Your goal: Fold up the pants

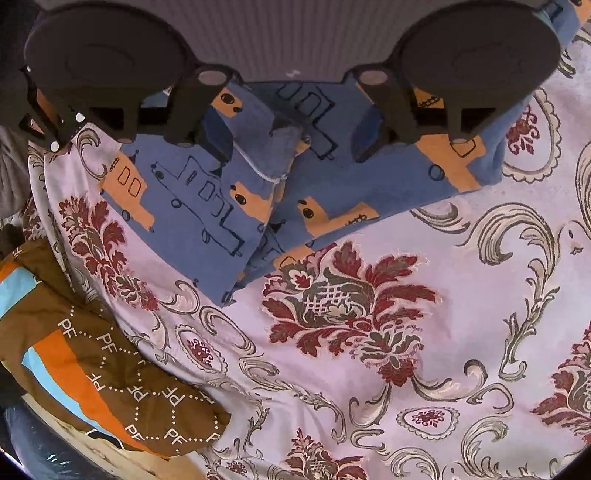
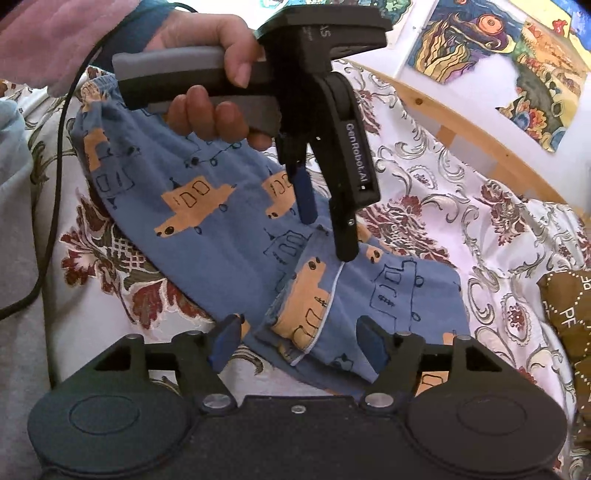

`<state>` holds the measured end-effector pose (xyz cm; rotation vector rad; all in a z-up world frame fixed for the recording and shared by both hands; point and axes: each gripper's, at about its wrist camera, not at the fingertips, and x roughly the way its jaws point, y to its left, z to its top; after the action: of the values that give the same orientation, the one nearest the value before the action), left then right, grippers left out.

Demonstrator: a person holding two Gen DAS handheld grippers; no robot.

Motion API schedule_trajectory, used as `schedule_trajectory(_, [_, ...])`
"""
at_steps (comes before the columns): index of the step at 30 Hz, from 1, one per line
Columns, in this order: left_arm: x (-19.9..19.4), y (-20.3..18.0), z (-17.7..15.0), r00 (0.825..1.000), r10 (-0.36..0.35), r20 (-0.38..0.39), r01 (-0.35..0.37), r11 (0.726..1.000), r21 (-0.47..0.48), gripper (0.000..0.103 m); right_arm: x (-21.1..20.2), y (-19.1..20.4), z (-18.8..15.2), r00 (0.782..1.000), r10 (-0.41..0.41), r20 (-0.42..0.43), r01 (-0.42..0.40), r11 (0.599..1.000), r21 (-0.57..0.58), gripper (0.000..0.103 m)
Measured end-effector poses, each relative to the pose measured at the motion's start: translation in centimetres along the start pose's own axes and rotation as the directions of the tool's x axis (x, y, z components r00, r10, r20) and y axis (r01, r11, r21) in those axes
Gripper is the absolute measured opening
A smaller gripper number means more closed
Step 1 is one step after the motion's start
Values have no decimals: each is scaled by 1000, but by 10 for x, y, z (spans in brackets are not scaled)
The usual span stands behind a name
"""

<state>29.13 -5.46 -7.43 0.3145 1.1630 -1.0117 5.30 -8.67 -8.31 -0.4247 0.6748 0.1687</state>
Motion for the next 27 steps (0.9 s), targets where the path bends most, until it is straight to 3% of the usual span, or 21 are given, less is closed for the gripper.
schedule_trajectory(2, [0, 2, -2, 1000, -11, 0, 11, 1000, -5, 70, 0, 0, 0, 1000, -10, 0, 10, 1000, -4, 56])
schedule_trajectory(4, [0, 2, -2, 1000, -20, -1, 20, 1000, -4, 52, 1, 0, -1, 1000, -7, -3, 7, 1000, -11, 50])
schedule_trajectory(6, [2, 3, -3, 999, -34, -7, 34, 999, -10, 41, 2, 2, -2, 1000, -5, -7, 5, 1000, -26, 31])
schedule_trajectory(10, [4, 1, -2, 999, -38, -22, 38, 999, -16, 26, 1, 3, -4, 1000, -7, -4, 6, 999, -33, 22])
schedule_trajectory(18, [1, 6, 2, 997, -44, -61, 39, 995, -95, 17, -10, -6, 11, 1000, 18, 22, -18, 1000, 21, 19])
schedule_trajectory(27, [-24, 12, -6, 998, -3, -67, -1, 998, -67, 16, -16, 6, 37, 993, 96, 64, -99, 994, 47, 19])
